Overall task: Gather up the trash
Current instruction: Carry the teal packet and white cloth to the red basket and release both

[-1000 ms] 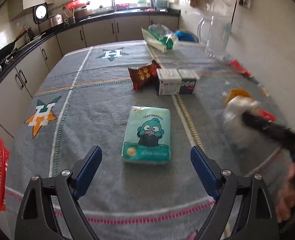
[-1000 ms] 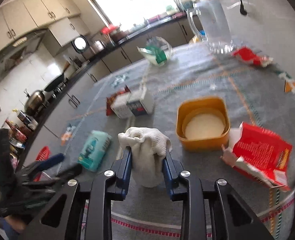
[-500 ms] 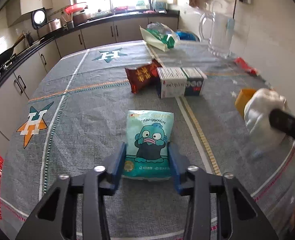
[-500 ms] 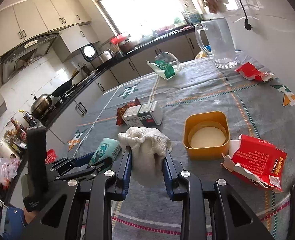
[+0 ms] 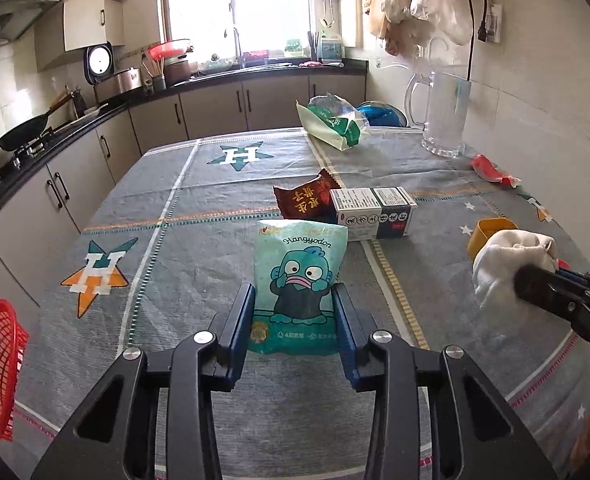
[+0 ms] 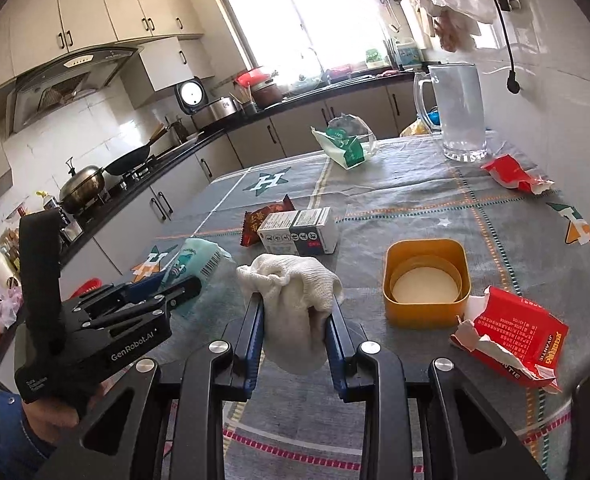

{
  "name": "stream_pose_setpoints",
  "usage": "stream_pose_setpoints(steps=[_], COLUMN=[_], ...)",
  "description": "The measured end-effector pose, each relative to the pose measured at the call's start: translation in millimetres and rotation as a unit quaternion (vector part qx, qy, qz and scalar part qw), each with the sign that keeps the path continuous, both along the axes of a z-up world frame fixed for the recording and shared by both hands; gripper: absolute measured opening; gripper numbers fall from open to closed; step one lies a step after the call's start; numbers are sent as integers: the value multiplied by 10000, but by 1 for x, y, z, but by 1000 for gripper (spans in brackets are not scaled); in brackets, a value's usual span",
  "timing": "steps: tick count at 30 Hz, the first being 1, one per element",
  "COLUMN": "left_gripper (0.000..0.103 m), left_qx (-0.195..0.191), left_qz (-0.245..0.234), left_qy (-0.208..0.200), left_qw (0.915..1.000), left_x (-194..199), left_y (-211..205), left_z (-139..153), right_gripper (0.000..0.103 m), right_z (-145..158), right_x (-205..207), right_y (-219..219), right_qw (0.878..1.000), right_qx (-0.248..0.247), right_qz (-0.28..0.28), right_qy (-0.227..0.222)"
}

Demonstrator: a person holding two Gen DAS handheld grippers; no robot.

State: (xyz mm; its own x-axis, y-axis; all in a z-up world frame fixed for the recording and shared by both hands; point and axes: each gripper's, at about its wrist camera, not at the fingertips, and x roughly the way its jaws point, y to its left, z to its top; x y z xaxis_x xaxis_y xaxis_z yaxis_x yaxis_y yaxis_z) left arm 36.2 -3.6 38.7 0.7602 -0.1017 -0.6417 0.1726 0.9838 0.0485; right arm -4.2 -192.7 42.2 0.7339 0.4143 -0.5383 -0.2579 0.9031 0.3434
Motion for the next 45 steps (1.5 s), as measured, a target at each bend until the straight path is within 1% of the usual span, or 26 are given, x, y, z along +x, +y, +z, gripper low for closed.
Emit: stream_pose_setpoints(steps=[6,10,17,29,39,45], left_gripper=[37,37,37,38,38,38], left_qx=[133,153,114,37,36,-20], left_qz=[62,71,74,89,142,215], left_qy=[-97,-92,-90,-31,-34,-55], left_qw=[9998,9998,9999,9999,9999,9998], left_x=[-2,-2,-1,-1,0,0], left_y=[-1,-1,2,4,8,12], left_z=[-1,-1,-1,-2,0,2], right_gripper=[31,31,31,31,31,31], right_z=[-1,-3,-4,-14,-20,-21], right_x=[2,4,6,14,17,15], right_y=[0,1,2,4,8,15], right_qw=[10000,10000,9999,9995,9983,9976], right_qx=[-35,-30,-39,-23,86,66], right_qz=[-31,6,20,113,324,460], right_qy=[16,65,92,310,471,504])
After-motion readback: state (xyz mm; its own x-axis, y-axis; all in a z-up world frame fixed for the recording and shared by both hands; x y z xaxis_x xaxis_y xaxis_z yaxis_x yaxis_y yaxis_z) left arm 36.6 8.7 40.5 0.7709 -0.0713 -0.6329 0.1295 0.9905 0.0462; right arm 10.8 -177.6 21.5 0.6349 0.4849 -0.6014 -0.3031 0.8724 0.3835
